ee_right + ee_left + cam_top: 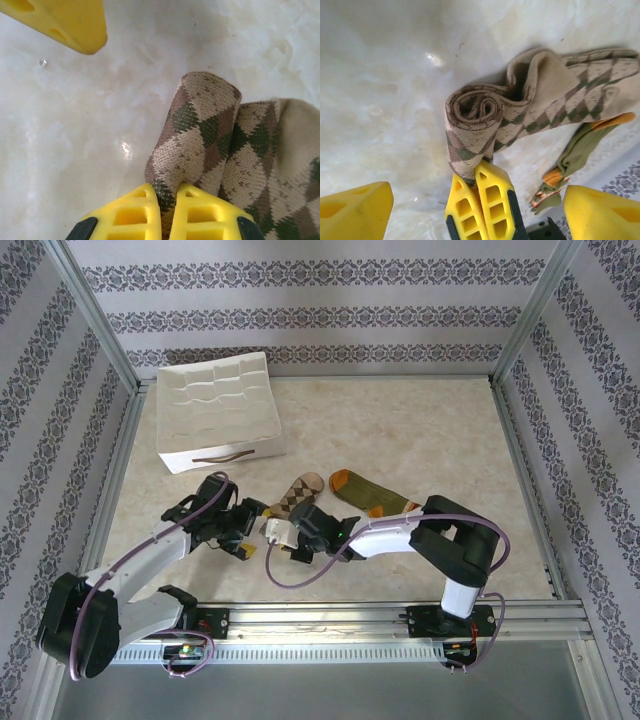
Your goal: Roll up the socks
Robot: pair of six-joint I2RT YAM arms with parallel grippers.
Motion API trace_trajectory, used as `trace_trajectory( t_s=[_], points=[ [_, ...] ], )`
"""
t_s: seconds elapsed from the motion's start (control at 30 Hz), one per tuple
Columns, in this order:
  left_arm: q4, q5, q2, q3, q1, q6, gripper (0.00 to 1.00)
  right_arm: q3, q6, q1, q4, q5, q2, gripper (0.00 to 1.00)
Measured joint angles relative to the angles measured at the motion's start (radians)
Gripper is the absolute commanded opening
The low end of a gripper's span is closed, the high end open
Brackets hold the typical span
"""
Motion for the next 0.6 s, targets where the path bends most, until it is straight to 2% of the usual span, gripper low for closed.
trace_trajectory(
  t_s=[0.17,0.4,0.6],
  points=[
    [0.064,0.024,-0.007,-0.053,0.01,-0.002,0.7,0.004,0.132,-0.113,-0.006,-0.229,0.012,0.0],
    [0.216,0.065,0.077,-0.074,0.001,-0.001,0.64,0.079,0.323,-0.257,-0.024,-0.534,0.108,0.0],
    [0.344,0.071,0.188,-0.074,-0.031,-0.001,0.58,0.117,0.47,-0.332,-0.021,-0.701,0.174,0.0]
  ],
)
